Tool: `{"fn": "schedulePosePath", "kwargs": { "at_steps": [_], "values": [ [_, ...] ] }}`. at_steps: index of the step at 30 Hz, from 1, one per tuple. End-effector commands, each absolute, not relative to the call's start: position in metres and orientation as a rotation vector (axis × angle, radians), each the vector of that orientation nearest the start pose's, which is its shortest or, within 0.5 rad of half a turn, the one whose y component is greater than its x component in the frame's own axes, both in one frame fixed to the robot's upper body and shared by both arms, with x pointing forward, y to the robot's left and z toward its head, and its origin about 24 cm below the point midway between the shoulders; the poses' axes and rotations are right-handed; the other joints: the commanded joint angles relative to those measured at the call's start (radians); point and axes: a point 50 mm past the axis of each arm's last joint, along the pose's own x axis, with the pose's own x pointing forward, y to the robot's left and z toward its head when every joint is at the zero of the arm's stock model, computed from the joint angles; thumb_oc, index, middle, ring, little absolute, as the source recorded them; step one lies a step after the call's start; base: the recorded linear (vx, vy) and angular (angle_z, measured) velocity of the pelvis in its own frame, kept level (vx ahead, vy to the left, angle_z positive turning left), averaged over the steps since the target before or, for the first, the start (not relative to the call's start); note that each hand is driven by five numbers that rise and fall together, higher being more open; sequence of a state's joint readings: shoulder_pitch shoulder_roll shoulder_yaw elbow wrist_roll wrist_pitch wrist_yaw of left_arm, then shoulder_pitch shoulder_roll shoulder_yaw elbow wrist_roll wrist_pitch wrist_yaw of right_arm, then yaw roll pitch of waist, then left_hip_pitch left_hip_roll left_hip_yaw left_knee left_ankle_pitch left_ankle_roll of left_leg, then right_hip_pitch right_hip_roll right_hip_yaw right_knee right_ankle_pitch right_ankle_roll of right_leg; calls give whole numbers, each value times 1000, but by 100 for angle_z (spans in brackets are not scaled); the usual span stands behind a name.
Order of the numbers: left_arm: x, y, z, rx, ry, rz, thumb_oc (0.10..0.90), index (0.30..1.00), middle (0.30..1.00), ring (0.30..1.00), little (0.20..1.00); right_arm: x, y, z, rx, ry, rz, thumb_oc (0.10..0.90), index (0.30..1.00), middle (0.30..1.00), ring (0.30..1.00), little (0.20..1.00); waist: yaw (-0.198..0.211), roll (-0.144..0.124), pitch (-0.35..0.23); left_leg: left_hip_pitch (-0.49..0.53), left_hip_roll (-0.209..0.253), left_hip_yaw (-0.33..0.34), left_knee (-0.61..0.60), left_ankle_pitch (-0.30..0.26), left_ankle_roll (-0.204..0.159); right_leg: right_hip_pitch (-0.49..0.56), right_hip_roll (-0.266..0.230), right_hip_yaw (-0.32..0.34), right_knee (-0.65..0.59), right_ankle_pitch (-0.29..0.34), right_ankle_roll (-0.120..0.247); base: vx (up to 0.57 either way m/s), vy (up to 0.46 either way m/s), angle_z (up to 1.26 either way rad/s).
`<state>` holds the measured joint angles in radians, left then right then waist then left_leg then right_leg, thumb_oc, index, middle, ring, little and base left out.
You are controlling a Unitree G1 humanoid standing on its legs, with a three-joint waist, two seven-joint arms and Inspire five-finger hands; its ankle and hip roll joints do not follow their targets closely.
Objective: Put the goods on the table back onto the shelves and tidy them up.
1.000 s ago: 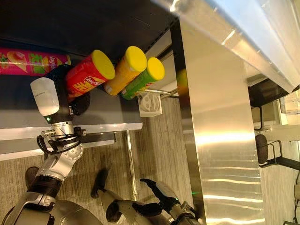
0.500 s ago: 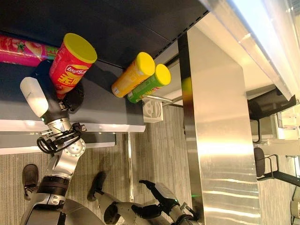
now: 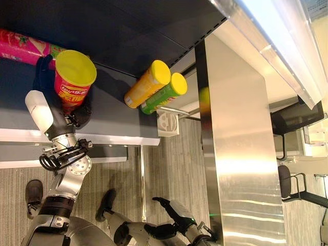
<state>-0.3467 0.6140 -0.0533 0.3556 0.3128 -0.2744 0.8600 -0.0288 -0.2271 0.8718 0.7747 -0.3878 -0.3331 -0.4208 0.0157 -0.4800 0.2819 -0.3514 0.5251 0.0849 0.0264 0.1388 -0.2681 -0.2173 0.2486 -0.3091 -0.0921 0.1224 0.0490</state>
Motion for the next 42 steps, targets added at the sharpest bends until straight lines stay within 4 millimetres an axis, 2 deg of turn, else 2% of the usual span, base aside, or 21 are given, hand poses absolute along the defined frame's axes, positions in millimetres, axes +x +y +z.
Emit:
{"fn": "schedulePosePath", "kwargs": {
  "at_steps": [1,7,12,13,15,16,18,19,21,31,39,42],
  "values": [
    [299,261,157,899,-743,611,800,900,900,900,900,166,-120,-103,-830,216,471,800,900,900,900,900,20,-40,15,64,-32,100,-41,-114,63,-93,-69,41,5,91,107,7,0,-13],
    [299,263,144,979,-696,574,800,900,900,900,900,164,-120,-103,-830,218,462,800,900,900,900,900,22,-40,6,70,-46,107,-60,-99,66,-93,-82,43,5,90,111,3,1,-3],
    [297,265,137,1061,-684,535,800,900,900,900,900,161,-118,-106,-814,233,440,800,900,900,900,900,17,-40,-23,74,-66,112,-82,-84,71,-94,-105,45,5,84,116,8,-9,1],
    [296,264,136,1071,-688,527,800,900,900,900,900,160,-120,-107,-815,240,431,800,900,900,900,900,15,-40,-18,61,-73,111,-81,-55,76,-98,-113,26,5,97,106,-36,-34,2],
    [295,264,133,1098,-683,509,800,900,900,900,900,158,-119,-108,-810,250,429,800,900,900,900,900,14,-40,-28,62,-80,113,-83,-51,79,-96,-121,25,5,94,107,26,-5,3],
    [295,264,133,1102,-684,509,800,900,900,900,900,158,-117,-108,-807,248,430,800,900,900,900,900,15,-40,-38,75,-77,111,-88,-75,74,-91,-117,40,5,80,118,114,24,5],
    [292,265,124,1146,-666,473,800,900,900,900,900,153,-118,-112,-801,275,418,800,900,900,900,900,20,-40,-40,69,-95,122,-88,-47,84,-90,-137,31,5,91,112,34,6,6],
    [291,266,123,1167,-664,459,800,900,900,900,900,153,-116,-112,-793,279,415,800,900,900,900,900,21,-40,-53,82,-97,121,-94,-69,81,-84,-137,47,5,75,123,-64,-15,5],
    [289,266,121,1181,-660,446,800,900,900,900,900,152,-117,-113,-793,285,407,800,900,900,900,900,21,-40,-47,70,-109,125,-90,-42,89,-89,-150,33,5,89,115,-36,5,6],
    [272,287,100,1337,-586,427,800,900,900,900,900,144,-110,-117,-768,317,378,800,900,900,900,900,39,-40,-78,106,-169,165,-94,-38,112,-69,-211,70,5,76,129,7,21,0],
    [262,302,98,1406,-557,478,800,900,900,900,900,137,-109,-123,-774,351,383,800,900,900,900,900,52,-40,-90,117,-180,167,-95,-41,117,-60,-218,73,5,72,130,8,0,-2],
    [254,312,90,1415,-505,518,800,900,900,900,900,136,-110,-124,-772,362,377,800,900,900,900,900,62,-40,-99,121,-182,161,-95,-41,119,-51,-218,71,5,67,129,11,-6,0]
  ]
}}
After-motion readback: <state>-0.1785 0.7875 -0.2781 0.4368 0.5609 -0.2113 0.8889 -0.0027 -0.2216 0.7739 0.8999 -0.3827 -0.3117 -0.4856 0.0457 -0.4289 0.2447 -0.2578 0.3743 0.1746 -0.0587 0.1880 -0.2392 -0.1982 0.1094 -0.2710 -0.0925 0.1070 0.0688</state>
